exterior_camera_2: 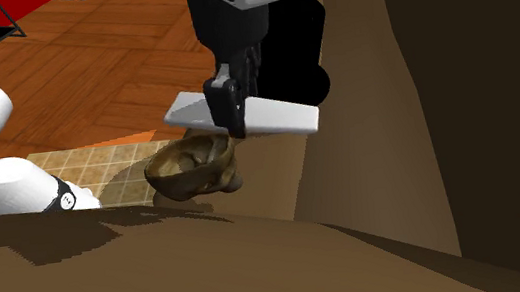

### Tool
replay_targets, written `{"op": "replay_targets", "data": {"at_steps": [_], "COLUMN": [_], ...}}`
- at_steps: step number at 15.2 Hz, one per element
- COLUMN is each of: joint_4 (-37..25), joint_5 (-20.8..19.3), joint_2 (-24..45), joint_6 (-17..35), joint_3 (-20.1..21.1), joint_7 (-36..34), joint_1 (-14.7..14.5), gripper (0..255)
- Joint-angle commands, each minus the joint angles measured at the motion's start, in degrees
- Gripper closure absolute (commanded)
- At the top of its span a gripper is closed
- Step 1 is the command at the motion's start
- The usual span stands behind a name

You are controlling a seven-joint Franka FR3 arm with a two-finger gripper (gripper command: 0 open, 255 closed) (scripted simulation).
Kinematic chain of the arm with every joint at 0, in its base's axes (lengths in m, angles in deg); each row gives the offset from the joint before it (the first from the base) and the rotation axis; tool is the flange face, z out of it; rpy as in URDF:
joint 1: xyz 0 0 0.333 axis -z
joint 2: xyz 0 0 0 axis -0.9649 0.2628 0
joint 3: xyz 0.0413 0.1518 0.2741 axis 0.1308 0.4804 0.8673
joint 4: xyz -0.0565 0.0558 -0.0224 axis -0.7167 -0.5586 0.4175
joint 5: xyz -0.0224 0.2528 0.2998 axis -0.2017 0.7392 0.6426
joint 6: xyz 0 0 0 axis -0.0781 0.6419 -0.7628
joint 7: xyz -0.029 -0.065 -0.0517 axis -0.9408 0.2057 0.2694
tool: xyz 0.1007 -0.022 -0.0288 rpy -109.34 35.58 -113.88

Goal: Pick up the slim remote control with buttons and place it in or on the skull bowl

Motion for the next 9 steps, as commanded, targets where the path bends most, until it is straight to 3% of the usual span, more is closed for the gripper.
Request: {"op": "replay_targets", "data": {"at_steps": [1, 6, 9], "joint_4": [3.94, 13.74, 15.39], "joint_5": [0.16, -0.15, -0.18], "joint_2": [-4.09, -15.07, -15.20], "joint_6": [-0.10, -1.25, 0.28], "joint_3": [-0.66, -2.84, -2.90], "joint_7": [1.10, 4.14, 4.19], "joint_1": [0.32, 1.21, 1.22], "gripper": [255, 255, 255]}}
